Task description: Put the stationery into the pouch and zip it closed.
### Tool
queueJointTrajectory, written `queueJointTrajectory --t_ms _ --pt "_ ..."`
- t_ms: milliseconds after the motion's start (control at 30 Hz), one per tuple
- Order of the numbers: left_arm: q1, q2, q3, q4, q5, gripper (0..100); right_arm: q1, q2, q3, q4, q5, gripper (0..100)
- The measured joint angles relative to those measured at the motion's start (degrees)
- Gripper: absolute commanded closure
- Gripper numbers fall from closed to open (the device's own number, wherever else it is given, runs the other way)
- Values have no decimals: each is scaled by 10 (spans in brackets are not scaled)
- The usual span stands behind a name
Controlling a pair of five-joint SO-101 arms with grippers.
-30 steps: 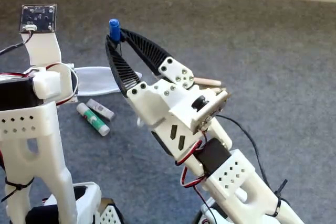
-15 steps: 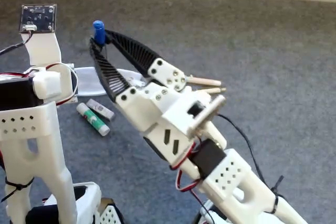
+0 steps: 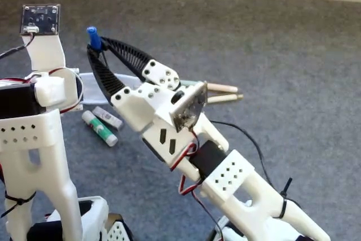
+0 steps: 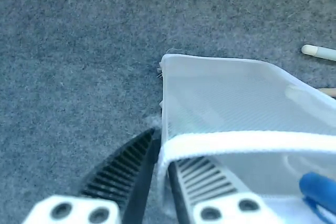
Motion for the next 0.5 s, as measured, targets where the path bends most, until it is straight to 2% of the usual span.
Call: queueJointTrajectory --t_ms 500 --pt "0 0 0 0 0 993 9 -1 161 0 0 993"
